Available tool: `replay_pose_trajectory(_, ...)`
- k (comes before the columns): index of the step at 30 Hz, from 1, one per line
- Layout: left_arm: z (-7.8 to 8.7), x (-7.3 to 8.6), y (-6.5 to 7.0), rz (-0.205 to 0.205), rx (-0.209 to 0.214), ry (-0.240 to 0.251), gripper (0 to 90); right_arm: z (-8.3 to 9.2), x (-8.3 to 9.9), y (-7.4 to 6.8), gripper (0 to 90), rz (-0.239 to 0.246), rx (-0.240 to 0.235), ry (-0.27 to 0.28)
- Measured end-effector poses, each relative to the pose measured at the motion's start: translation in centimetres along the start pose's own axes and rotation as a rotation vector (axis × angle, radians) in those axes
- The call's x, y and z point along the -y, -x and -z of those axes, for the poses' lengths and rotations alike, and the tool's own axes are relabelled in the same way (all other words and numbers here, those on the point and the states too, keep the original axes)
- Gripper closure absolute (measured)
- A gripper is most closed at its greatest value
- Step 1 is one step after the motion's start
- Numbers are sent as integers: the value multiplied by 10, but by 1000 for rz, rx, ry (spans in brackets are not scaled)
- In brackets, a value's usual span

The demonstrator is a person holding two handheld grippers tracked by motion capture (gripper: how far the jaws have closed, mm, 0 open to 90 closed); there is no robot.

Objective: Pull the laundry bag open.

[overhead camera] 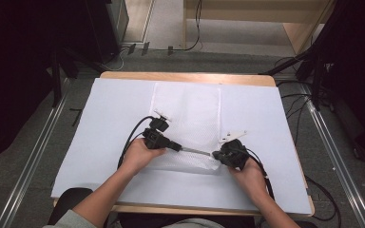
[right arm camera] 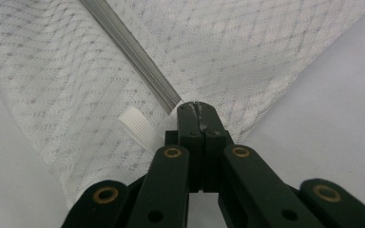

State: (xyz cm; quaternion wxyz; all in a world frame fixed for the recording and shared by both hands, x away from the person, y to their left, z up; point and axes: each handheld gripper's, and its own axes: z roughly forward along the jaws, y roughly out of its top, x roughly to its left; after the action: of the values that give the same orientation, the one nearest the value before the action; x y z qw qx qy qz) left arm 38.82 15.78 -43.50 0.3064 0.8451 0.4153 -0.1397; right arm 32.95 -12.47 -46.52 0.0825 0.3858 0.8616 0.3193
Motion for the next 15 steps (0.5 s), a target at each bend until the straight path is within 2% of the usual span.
replay_pose_trajectory(4, 7, 2, -3, 4, -3, 14, 886, 0, 0, 0, 900, 1, -2, 1)
replay_pose_trajectory(6, 9, 3, -5, 14, 9, 16, 886, 0, 0, 0, 900, 0, -2, 1)
replay_pose_trajectory(15, 10, 3, -6, 2, 13, 2, 886, 0, 0, 0, 900, 2, -3, 2)
